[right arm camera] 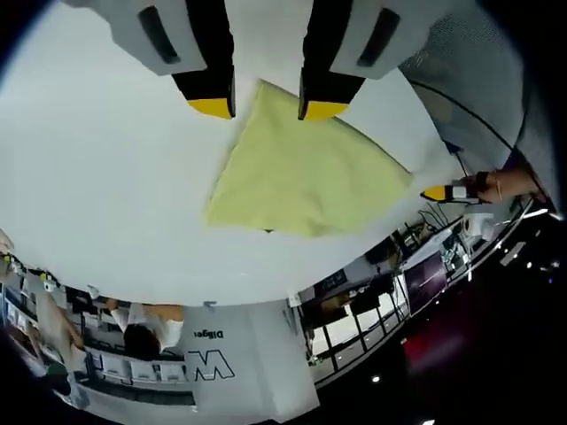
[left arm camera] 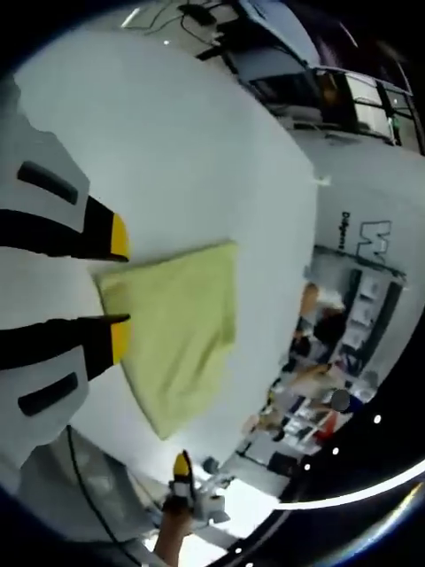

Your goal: Fold the garment on the visible template until the final outline fits inside the template.

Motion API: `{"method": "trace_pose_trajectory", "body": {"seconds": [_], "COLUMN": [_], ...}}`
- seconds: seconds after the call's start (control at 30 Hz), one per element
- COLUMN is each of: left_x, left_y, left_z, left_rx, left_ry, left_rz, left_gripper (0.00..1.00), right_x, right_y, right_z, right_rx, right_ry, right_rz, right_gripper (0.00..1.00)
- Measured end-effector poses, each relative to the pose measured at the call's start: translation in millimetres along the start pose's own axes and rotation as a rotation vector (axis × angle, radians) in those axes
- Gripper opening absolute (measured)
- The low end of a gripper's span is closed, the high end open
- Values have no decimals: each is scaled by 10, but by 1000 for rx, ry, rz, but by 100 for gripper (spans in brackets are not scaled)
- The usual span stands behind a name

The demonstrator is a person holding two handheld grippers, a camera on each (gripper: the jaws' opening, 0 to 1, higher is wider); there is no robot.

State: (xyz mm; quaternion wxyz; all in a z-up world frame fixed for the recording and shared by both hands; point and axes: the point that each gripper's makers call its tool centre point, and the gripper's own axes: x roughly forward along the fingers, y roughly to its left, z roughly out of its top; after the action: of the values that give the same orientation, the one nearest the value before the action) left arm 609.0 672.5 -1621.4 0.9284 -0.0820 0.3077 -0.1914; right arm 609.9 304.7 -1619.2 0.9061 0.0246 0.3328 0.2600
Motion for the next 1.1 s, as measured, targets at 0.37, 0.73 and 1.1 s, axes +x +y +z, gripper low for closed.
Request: {"method": "trace_pose_trajectory", "body": {"seconds": [0.37,0.73,1.1], "left_x": [-322,-318,-327], "left_y": [-425,-526,-502], "left_z": [596,343,440], "left_rx": [121,151,180], "left_ry": [-215,-194,-232], "left_rz": [-24,-53,-30], "left_gripper": [77,86,99], "right_x": [-158,-185,-170], "right_y": [139,425,430], "right_z": [316,328,404], "right_rx": [-78,-96,-107], "right_ry": [-161,-214,-249], "right_rz": [-27,-1,10], "right_gripper": [70,93,99]}}
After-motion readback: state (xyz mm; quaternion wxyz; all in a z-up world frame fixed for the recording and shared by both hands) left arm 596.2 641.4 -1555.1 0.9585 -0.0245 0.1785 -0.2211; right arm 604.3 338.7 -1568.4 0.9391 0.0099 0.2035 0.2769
